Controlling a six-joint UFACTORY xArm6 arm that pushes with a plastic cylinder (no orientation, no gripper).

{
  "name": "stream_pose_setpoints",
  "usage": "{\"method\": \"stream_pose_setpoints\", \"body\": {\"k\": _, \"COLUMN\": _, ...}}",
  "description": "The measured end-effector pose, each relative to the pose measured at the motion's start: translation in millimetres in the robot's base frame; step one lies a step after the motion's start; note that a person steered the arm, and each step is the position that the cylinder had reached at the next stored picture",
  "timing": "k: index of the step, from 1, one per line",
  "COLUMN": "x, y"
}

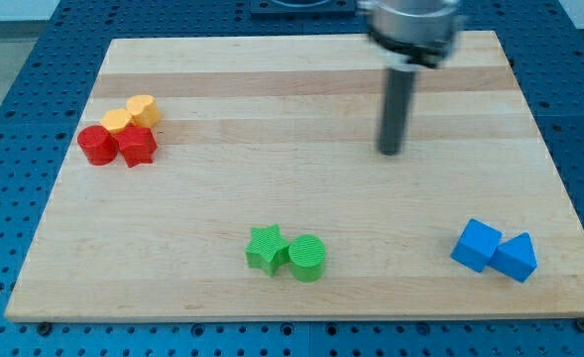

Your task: Point your arm at red circle

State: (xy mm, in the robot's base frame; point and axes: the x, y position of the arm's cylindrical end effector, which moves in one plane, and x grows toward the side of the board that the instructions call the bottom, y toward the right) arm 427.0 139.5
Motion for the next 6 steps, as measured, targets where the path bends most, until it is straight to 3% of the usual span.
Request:
{"method": "stream_pose_setpoints", "body": {"k": 1, "x": 24, "y": 99}}
{"method": "stream_pose_setpoints", "body": {"k": 2, "x": 54, "y": 134}}
{"method": "stream_pose_setpoints", "body": {"k": 3, "x": 59, "y": 134}}
{"method": "stream_pose_setpoints", "body": {"k": 5, "x": 163, "y": 134}}
{"method": "stream_pose_setpoints", "body": {"k": 6, "x": 164, "y": 133}}
